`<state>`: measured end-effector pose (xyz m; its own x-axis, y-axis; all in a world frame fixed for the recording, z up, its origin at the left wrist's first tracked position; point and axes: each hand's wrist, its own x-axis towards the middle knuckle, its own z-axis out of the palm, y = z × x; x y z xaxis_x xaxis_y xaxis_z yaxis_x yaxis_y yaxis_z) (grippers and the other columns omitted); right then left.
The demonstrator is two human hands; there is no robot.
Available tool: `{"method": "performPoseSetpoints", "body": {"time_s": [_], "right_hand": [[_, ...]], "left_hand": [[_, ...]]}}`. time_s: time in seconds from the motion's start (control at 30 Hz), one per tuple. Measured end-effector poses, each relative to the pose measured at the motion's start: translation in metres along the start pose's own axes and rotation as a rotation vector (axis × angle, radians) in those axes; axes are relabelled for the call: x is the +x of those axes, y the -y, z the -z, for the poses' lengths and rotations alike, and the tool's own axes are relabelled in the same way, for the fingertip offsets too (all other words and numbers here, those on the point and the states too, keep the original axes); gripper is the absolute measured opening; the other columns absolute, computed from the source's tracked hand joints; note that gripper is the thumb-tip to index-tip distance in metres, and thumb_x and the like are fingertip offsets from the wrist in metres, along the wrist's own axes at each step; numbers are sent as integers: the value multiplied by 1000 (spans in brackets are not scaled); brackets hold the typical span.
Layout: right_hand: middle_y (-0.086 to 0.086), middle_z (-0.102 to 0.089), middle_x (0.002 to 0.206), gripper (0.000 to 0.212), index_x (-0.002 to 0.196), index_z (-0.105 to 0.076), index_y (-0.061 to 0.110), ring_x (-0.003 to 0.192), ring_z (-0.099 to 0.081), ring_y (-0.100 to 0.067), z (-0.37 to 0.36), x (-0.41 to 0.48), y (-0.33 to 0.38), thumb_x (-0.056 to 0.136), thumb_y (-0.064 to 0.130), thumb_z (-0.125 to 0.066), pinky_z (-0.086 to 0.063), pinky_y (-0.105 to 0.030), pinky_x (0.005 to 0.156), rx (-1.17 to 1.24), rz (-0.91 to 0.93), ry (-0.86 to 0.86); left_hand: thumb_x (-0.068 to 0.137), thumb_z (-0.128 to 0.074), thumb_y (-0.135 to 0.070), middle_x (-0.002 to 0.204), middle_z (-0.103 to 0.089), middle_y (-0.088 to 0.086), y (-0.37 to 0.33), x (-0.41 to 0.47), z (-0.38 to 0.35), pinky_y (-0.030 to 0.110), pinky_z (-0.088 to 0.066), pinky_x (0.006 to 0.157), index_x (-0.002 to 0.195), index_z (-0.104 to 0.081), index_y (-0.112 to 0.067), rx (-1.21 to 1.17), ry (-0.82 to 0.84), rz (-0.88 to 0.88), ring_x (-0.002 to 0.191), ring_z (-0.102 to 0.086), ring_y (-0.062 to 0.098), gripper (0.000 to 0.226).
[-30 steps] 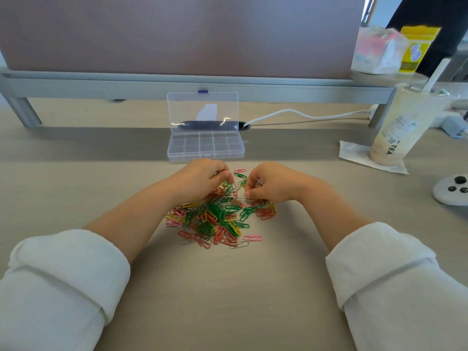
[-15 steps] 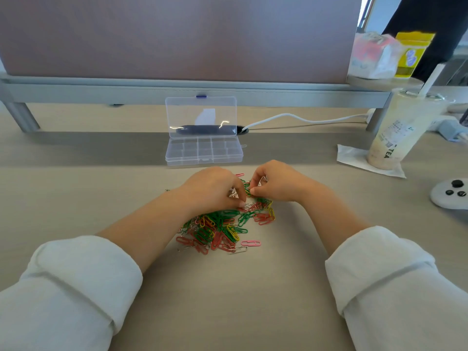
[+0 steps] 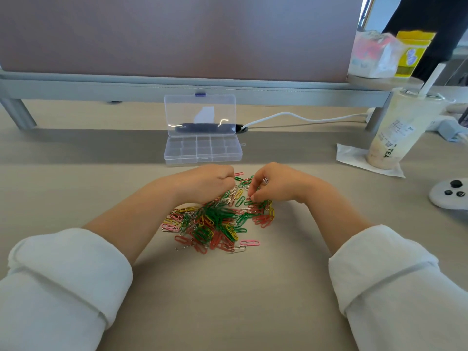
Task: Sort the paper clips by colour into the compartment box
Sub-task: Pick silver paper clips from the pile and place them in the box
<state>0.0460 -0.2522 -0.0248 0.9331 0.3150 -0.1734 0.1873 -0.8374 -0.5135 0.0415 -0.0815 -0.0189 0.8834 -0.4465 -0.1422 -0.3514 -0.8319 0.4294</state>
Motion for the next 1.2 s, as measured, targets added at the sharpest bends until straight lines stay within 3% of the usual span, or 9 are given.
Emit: {"method": "performPoseSetpoints", "body": {"time_s": [0.2, 0.3, 0.37, 0.47, 0.6, 0.8, 0.9, 1.03, 1.2], "right_hand": [[-2, -65, 83, 25, 90, -69, 12, 67, -53, -10, -1, 9, -3, 94, 28, -50, -36, -18, 56, 59, -41, -137], [3, -61, 72, 29, 97, -69, 8, 56, -46, -6, -2, 13, -4, 96, 25, -46, -30, -19, 50, 21, -63, -205], [-1, -64, 80, 28, 100, -68, 7, 57, -46, -5, -2, 17, -2, 96, 25, -47, -31, -20, 50, 12, -64, -230], [-8, -64, 102, 24, 103, -65, 10, 81, -59, -16, -4, 24, 8, 95, 26, -48, -40, -24, 64, 20, -36, -218], [-5, -57, 128, 26, 115, -61, 19, 116, -54, -20, -8, 43, 25, 97, 25, -45, -38, -26, 86, 2, 39, -162], [-3, -37, 148, 42, 141, -38, 22, 134, -39, -23, -10, 71, 47, 100, 24, -37, -33, -36, 108, -168, 71, -89], [-6, -46, 142, 39, 137, -44, 19, 128, -45, -25, -12, 80, 49, 99, 26, -39, -38, -39, 104, -242, 30, -82], [-8, -64, 110, 29, 106, -63, 9, 100, -58, -26, -12, 80, 48, 94, 32, -49, -47, -36, 82, -314, 23, -186], [-4, -56, 84, 28, 82, -57, 11, 82, -54, -23, -7, 62, 48, 88, 38, -59, -48, -34, 73, -412, 9, -138]], "left_hand": [[100, -28, -19, 68, -42, -1, 12, 3, 6, 25, -31, 58, 68, -39, -18, -93, -146, -34, 62, -38, 12, 34], [101, -28, -25, 66, -41, -1, 21, 7, 5, 28, -31, 59, 67, -37, -17, -69, -238, -58, 60, -38, 13, 36], [101, -27, -26, 64, -42, -1, 29, 10, 6, 28, -30, 56, 68, -36, -18, 19, -291, -70, 59, -38, 14, 35], [100, -28, -27, 66, -47, 0, 50, 15, 14, 30, -31, 52, 78, -42, -14, 262, -418, -70, 61, -44, 19, 29], [100, -31, -26, 74, -54, 8, 81, 18, 26, 30, -33, 59, 85, -50, -11, 420, -588, 32, 70, -50, 27, 29], [100, -28, -26, 92, -64, 12, 102, 29, 26, 29, -33, 61, 96, -54, -11, 553, -490, 128, 77, -54, 30, 30], [99, -31, -24, 88, -63, 11, 104, 28, 26, 29, -33, 61, 87, -50, -13, 517, -462, 121, 70, -46, 26, 25], [98, -35, -25, 90, -65, 10, 97, 19, 23, 29, -38, 62, 97, -57, -11, 458, -425, 62, 73, -50, 26, 26], [97, -41, -24, 91, -68, 6, 78, -6, 13, 27, -41, 66, 105, -62, -12, 296, -344, -44, 72, -49, 17, 25]]}}
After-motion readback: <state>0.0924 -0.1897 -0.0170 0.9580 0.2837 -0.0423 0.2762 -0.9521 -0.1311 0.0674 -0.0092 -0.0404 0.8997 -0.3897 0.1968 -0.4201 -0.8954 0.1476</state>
